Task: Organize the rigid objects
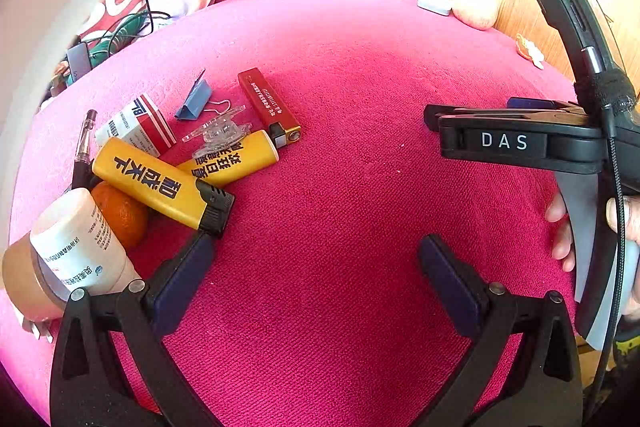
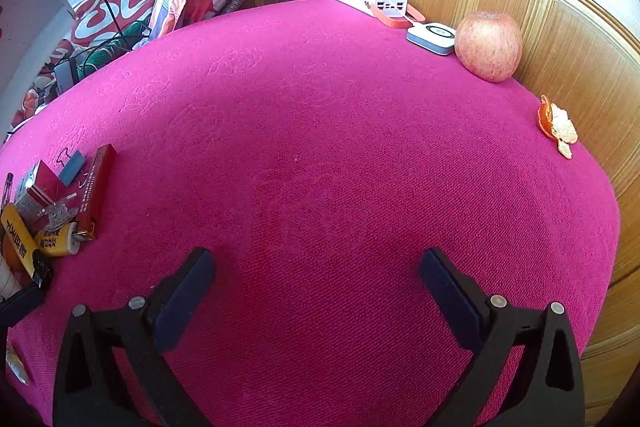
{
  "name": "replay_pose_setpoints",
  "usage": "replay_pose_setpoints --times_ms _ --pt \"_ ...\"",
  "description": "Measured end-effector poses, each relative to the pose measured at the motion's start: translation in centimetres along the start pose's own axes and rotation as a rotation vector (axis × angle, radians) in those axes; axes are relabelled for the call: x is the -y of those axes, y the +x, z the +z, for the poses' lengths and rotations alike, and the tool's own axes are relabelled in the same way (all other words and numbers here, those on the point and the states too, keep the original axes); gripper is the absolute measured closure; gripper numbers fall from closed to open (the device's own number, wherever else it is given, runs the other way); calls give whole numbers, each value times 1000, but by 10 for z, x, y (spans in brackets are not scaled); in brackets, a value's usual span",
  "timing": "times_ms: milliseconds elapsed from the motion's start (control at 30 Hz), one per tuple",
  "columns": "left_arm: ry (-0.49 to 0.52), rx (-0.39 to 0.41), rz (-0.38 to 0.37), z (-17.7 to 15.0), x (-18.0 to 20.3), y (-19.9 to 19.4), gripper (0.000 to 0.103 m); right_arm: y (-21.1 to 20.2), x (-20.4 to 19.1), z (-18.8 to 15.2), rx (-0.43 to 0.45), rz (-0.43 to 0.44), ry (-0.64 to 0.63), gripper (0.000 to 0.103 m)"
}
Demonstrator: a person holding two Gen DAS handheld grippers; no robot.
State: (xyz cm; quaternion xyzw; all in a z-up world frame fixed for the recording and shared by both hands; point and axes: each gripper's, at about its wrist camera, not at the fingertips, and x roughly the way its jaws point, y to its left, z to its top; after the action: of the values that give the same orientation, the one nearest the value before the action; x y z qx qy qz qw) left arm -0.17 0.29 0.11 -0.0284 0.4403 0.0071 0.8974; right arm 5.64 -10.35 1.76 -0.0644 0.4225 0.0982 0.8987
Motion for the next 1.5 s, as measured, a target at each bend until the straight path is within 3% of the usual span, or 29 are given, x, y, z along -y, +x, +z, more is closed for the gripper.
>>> replay_pose_setpoints --times_ms 733,767,833,967,1500 --pt "5 -7 -17 -1 1 1 0 -1 0 1 -12 5 5 0" --pt "1 -12 -23 -1 0 1 0 0 0 1 -16 7 7 0" --pt "-6 -112 -24 0 -3 4 0 -1 0 1 -17 8 7 0" --pt "-5 -71 -28 0 -1 3 0 0 0 1 -15 7 7 0" --pt "2 -52 -19 0 -1 3 0 0 -1 1 -13 6 6 0"
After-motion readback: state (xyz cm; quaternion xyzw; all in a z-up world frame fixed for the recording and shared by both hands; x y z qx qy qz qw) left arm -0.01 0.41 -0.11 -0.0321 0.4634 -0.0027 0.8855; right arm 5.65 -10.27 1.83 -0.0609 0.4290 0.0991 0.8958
